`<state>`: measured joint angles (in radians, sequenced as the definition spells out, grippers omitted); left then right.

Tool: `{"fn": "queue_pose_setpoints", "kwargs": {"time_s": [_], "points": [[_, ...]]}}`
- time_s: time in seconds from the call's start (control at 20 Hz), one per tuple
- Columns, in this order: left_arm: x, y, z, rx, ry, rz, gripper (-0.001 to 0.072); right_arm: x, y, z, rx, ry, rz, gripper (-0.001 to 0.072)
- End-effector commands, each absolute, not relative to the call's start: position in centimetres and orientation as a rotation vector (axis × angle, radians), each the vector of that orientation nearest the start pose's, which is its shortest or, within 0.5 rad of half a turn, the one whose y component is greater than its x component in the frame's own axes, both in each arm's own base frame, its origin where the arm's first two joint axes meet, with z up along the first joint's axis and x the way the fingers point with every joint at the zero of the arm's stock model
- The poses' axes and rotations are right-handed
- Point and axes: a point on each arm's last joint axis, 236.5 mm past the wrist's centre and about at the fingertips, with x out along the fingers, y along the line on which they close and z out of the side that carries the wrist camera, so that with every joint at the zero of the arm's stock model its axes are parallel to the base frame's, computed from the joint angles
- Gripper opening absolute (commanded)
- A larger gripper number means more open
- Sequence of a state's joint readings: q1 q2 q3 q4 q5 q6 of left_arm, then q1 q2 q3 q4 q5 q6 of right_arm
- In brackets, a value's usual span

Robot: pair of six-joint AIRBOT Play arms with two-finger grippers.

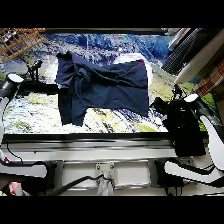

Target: Fold the clothes and pants, and hang the long-sleeved shirts on hangers.

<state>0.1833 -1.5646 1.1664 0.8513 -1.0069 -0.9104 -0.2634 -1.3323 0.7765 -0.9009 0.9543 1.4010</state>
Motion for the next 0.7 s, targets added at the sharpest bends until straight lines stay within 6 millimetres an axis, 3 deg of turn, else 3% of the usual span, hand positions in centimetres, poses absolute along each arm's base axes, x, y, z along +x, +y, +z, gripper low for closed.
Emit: {"fn": "queue_pose_setpoints", "kwargs": {"time_s": [0.0, 0.3, 0.65], "points": [[44.3, -5.2, -4.9, -0.287, 1.128, -0.478, 0.0014, 34.7, 2.8, -8.8, 0.758, 1.306, 0.041, 0.0421], [44.3, -5.2, -4.9, -0.287, 1.128, -0.478, 0.0014, 34.7, 3.0, -9.3, 0.774, 1.317, 0.04, 0.0404], [44.3, -5.2, -4.9, -0.287, 1.128, -0.477, 0.0014, 34.4, 5.9, -11.0, 0.795, 1.382, 0.08, 0.0404]]}}
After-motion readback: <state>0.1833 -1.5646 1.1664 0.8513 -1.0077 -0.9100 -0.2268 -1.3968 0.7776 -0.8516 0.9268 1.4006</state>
